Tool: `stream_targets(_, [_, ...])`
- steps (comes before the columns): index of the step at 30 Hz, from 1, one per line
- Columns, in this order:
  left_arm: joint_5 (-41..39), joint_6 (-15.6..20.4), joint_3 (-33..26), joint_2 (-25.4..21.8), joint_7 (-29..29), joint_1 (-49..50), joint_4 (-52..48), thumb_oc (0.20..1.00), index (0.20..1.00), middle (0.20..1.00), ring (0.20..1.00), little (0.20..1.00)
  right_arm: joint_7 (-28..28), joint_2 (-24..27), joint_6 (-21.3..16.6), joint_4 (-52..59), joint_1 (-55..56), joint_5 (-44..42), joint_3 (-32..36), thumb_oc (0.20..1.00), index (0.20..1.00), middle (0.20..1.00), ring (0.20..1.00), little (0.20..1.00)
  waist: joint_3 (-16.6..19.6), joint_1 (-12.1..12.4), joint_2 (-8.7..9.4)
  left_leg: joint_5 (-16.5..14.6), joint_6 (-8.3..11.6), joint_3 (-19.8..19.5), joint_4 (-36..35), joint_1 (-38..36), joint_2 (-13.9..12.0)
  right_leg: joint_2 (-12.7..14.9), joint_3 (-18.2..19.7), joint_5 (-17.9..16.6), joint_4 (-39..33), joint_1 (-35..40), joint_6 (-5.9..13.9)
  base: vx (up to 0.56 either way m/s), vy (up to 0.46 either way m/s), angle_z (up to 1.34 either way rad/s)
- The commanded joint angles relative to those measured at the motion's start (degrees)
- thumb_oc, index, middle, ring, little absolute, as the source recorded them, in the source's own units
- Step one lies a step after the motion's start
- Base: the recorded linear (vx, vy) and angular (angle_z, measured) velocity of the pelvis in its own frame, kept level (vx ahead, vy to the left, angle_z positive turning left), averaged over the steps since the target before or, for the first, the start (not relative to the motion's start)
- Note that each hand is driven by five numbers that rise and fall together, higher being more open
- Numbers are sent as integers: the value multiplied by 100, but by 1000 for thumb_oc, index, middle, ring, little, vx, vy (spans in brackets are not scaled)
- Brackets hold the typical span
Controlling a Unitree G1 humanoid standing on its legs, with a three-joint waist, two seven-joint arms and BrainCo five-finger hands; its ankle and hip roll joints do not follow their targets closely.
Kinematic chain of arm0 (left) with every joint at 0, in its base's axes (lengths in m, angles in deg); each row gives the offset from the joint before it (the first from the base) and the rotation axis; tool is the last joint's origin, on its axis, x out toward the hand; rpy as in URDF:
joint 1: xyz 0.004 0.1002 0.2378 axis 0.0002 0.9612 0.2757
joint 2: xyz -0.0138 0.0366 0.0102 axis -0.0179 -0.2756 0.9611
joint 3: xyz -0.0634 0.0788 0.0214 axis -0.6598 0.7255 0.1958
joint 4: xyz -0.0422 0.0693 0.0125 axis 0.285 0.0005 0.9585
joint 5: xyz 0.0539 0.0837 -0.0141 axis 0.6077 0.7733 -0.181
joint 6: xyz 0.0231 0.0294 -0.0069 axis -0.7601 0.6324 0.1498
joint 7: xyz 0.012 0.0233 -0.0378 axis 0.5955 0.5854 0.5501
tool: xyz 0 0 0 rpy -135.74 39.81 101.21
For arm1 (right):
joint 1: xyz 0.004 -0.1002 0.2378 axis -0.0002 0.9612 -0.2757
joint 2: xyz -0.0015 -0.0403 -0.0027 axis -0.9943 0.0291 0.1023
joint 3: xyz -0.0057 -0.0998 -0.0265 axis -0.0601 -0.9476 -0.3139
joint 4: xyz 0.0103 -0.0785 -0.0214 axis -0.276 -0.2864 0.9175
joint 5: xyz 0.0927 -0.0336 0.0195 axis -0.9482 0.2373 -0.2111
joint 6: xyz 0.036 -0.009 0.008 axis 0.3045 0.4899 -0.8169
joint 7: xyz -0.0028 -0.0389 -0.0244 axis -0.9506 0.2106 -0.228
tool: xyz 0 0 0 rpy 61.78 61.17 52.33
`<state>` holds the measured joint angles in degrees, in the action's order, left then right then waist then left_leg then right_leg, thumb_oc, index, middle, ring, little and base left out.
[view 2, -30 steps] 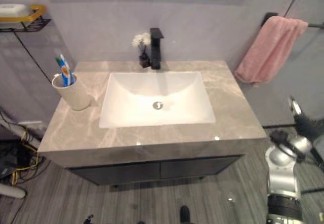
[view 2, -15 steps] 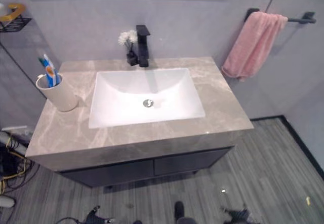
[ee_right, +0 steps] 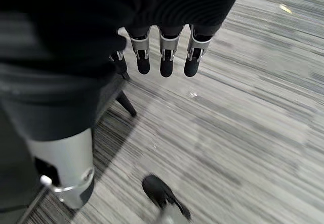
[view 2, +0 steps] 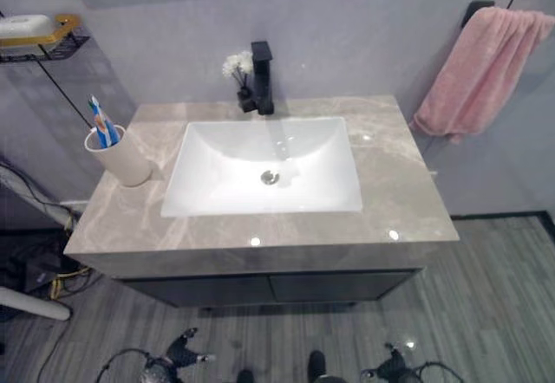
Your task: Put brush and paste in cup on sink, flatten towel.
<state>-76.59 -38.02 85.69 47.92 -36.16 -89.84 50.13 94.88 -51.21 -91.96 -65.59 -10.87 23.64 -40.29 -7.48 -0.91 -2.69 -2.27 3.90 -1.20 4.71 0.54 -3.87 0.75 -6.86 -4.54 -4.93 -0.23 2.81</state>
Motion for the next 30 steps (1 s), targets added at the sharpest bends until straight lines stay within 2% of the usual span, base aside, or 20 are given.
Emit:
stream_targets(1, [-282,226,117,-550,219,57,-596,1000,1000,1000,1000,1000,-65,223,35,-247,-179,204,-173,1000,1000,1000,1000,1000,-103,104,354,39,-137,72,640,505,612,24,408,498,646,-17,-33,7,-25,33])
stream_targets(2, [-284,224,116,-553,222,59,-602,1000,1000,1000,1000,1000,-65,222,34,-249,-181,204,-173,1000,1000,1000,1000,1000,-102,102,355,40,-136,71,642,508,613,25,406,497,645,-18,-34,28,19,19])
stream_targets(4, [-265,263,268,-880,462,77,-1118,1000,1000,1000,1000,1000,-73,365,109,-424,-115,222,37,1000,1000,1000,1000,1000,-87,96,330,443,-63,244,251,787,225,155,280,540,626,50,16,64,77,19])
stream_targets(6, [-322,275,309,-1159,558,127,-1477,1000,1000,1000,1000,1000,-55,423,128,-475,-105,115,193,1000,1000,1000,1000,1000,-97,100,299,765,-3,144,-57,948,-37,226,266,562,668,29,66,72,90,27])
stream_targets(7, [-321,282,292,-1226,583,150,-1548,1000,1000,1000,1000,1000,-69,434,119,-481,-111,106,209,1000,1000,1000,1000,1000,-95,89,266,816,23,139,-147,897,-84,220,280,589,689,14,71,111,169,17])
stream_targets(8, [-280,258,309,-1402,724,166,-1799,1000,1000,1000,1000,1000,-93,461,141,-518,-52,116,296,1000,1000,1000,1000,1000,-53,18,132,967,115,359,-457,739,-261,247,278,683,753,1,113,85,140,5])
stream_targets(10, [-283,252,271,-1429,764,250,-1913,1000,1000,1000,1000,1000,-118,474,153,-528,-53,129,301,1000,1000,1000,1000,1000,-28,43,81,934,103,376,-583,632,-252,255,313,708,771,3,134,86,142,-2])
stream_targets(14, [-175,279,121,-1571,863,547,-2399,1000,1000,1000,1000,1000,-236,363,201,-609,-35,198,321,1000,1000,1000,1000,1000,114,101,-39,755,9,319,-616,427,-58,438,464,658,687,146,235,122,168,-30])
stream_targets(17, [-275,259,-55,-1749,933,825,-2709,1000,1000,1000,1000,1000,-303,270,199,-521,23,179,316,1000,1000,1000,1000,1000,197,147,-36,685,-49,432,-684,297,28,519,545,621,606,196,291,93,108,-26])
stream_targets(21, [-444,271,-300,-2207,1173,1199,-3450,1000,1000,1000,1000,1000,-374,126,195,-336,122,185,296,1000,1000,1000,1000,1000,309,169,-5,653,-103,520,-909,95,106,604,570,562,524,237,381,68,90,-9])
stream_targets(23, [-683,275,-436,-2578,1388,1371,-3985,1000,1000,1000,1000,1000,-411,84,202,-327,169,164,323,1000,1000,1000,1000,1000,345,188,16,636,-120,513,-952,49,127,630,553,537,479,269,418,60,70,1])
stream_targets(26, [-1881,35,-832,-3842,2345,1776,-5464,1000,1000,1000,1000,1000,-624,108,287,-372,247,244,291,1000,1000,1000,1000,1000,412,218,21,601,-123,495,-971,-5,139,692,470,490,409,353,478,59,65,7])
stream_targets(28, [-2655,-118,-1209,-4239,2578,2058,-6199,1000,1000,1000,1000,1000,-776,40,323,-454,278,327,202,1000,1000,1000,1000,1000,452,255,57,590,-122,486,-971,-29,150,710,456,463,346,408,496,45,18,6])
stream_targets(29, [-3196,-29,-1450,-4551,2740,2178,-6687,1000,1000,1000,1000,1000,-873,-10,354,-565,308,369,146,1000,1000,1000,1000,1000,480,312,86,582,-113,466,-971,-39,159,723,411,449,308,446,503,0,0,0])
stream_targets(30, [-3601,26,-1614,-4621,2779,2264,-6929,862,862,862,862,862,-880,-31,344,-574,322,375,111,1000,1000,1000,1000,1000,485,326,115,584,-106,457,-971,-33,156,729,398,439,295,449,508,14,-8,16])
